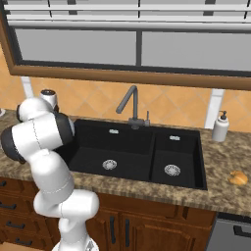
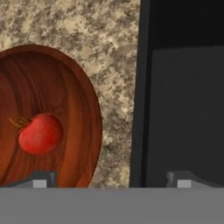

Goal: Pick the tomato from the sink and place it in the bowl. Then pick the bowl and place it in the microwave. Then close the microwave door and press the start button.

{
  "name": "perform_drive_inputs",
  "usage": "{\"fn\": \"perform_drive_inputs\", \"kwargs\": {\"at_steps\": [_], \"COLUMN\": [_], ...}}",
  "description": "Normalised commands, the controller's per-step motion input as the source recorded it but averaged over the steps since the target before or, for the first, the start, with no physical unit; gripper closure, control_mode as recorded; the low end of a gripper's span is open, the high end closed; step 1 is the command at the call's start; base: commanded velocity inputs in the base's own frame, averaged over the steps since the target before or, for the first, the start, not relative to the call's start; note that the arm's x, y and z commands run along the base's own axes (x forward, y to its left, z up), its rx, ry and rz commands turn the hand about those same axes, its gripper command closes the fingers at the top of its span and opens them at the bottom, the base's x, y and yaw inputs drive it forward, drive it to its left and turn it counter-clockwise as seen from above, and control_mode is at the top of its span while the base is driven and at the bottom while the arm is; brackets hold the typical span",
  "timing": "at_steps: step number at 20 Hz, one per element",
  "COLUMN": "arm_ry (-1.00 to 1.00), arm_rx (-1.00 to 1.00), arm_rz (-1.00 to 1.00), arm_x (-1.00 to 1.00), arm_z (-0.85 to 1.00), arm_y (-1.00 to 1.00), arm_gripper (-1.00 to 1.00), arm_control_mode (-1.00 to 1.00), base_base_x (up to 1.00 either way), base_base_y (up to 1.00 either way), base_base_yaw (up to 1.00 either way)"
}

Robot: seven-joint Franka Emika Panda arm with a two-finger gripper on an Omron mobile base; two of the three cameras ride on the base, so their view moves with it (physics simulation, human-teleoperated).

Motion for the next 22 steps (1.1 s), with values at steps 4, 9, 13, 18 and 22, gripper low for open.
{"fn": "perform_drive_inputs", "kwargs": {"at_steps": [4,9,13,18,22], "arm_ry": [0.01,0.01,0.0,0.0,0.0], "arm_rx": [0.0,0.0,0.0,0.0,0.0], "arm_rz": [0.01,0.0,0.0,0.0,0.0], "arm_x": [0.23,0.1,0.06,0.01,0.0], "arm_z": [-0.12,-0.02,-0.21,-0.4,-0.34], "arm_y": [0.23,0.23,0.2,0.09,0.04], "arm_gripper": [-1.0,-1.0,-1.0,-1.0,-1.0], "arm_control_mode": [-1.0,-1.0,-1.0,-1.0,-1.0], "base_base_x": [0.0,0.0,0.0,0.0,0.0], "base_base_y": [0.0,0.0,0.0,0.0,0.0], "base_base_yaw": [0.0,0.0,0.0,0.0,0.0]}}
